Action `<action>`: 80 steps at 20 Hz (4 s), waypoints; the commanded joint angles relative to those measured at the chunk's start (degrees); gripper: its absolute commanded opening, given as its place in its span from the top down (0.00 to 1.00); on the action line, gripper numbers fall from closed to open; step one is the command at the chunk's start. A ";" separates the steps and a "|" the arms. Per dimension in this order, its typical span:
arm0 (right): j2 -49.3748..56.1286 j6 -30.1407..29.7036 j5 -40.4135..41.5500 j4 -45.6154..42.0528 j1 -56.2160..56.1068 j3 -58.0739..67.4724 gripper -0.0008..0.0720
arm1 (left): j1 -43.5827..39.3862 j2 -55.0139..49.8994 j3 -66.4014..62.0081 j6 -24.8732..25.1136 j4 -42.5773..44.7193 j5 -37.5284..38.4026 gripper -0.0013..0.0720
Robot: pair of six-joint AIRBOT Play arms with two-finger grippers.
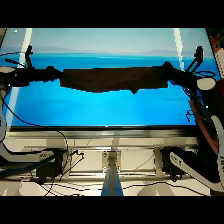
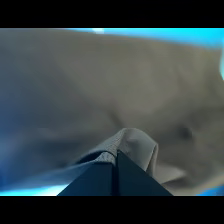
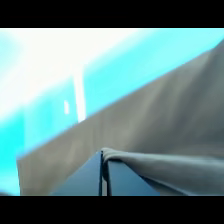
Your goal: Fold the clothes and pants, and hang the long-sleeved shirts on hangers.
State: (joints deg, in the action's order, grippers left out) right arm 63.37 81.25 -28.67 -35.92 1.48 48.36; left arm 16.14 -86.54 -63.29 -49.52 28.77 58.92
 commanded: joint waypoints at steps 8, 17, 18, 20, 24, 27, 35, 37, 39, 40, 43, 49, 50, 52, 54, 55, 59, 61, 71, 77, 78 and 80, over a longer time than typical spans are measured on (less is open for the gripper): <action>25.18 7.61 10.95 -8.00 -1.38 16.52 0.03 | -3.15 -5.33 -0.35 -4.04 -4.20 -18.60 0.02; 24.92 0.20 -11.13 -18.40 2.56 16.52 0.03 | 1.88 -8.04 -0.35 -7.06 15.52 -6.47 0.04; 24.92 0.11 -10.97 -18.34 1.40 16.52 0.03 | 0.28 -9.20 -0.35 -7.04 14.36 -7.28 0.04; 24.92 0.13 -10.08 -18.01 -0.98 16.52 0.10 | -3.54 -11.08 -0.35 -5.66 14.08 -9.62 0.04; 25.03 0.13 -8.87 -18.14 -6.05 18.25 0.38 | -10.05 -11.67 -1.09 -5.11 14.19 -16.26 0.72; 25.03 0.15 -8.02 -18.40 -9.84 22.05 0.70 | -10.64 -10.27 -5.99 -5.16 15.56 -9.14 0.97; 28.46 6.25 -6.91 -17.59 -25.90 25.75 0.97 | -6.56 12.76 -15.69 -6.01 27.02 22.67 0.97; 32.28 7.48 -6.27 -16.00 -32.59 28.37 0.97 | -6.80 17.84 -15.69 -5.95 26.21 22.21 0.97; 36.79 9.64 -5.35 -12.46 -39.36 32.41 0.97 | -6.82 20.79 -15.69 -6.01 24.55 20.26 0.97; 38.97 10.54 -3.67 -10.23 -42.69 34.77 0.97 | -6.82 21.38 -15.69 -5.99 22.12 19.74 0.97; 44.15 10.88 -1.92 -8.04 -50.80 43.21 0.97 | -6.86 20.94 -15.67 -5.55 15.37 18.95 0.97; 43.43 10.91 -8.07 -22.40 -45.44 48.92 0.97 | -9.01 14.21 -15.56 -5.60 13.55 18.05 0.97; 42.93 10.91 -10.84 -23.32 -42.34 48.92 0.97 | -10.45 12.46 -15.56 -5.60 13.31 17.97 0.97; 41.75 10.91 -17.18 -25.92 -34.86 48.89 0.97 | -14.71 8.31 -15.56 -5.60 9.75 16.06 0.97; 40.72 10.91 -23.04 -27.56 -26.77 48.96 0.97 | -21.16 3.43 -15.56 -5.57 3.56 10.60 0.97; 40.17 10.91 -25.70 -27.52 -22.51 48.96 0.97 | -24.76 1.05 -15.56 -5.55 1.25 6.93 0.97; 39.04 10.84 -35.08 -27.56 -8.09 49.00 0.97 | -39.87 -7.58 -15.58 -5.51 -5.57 -14.03 0.97; 39.06 10.62 -38.75 -28.48 -2.40 49.00 0.97 | -45.53 -9.79 -15.58 -4.26 -6.93 -23.28 0.74; 48.39 1.51 -48.41 -17.22 1.81 48.02 0.13 | -41.70 -8.83 -15.58 7.50 2.71 -20.48 0.04; 54.84 -1.18 -46.27 -11.93 -11.28 48.02 0.13 | -33.14 -0.76 -15.58 -10.60 50.82 -8.83 0.04; 54.88 -3.13 -46.27 -11.87 -13.70 48.02 0.13 | -32.02 1.29 -15.58 -13.49 58.47 -6.64 0.04; 54.82 -7.37 -45.79 -11.93 -17.68 48.22 0.28 | -29.59 5.49 -15.58 -16.59 68.52 -2.49 0.04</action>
State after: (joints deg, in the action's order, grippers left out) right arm 117.19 79.13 -75.31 -48.47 -10.50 96.49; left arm -16.80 -85.97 -78.87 -58.59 75.07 49.60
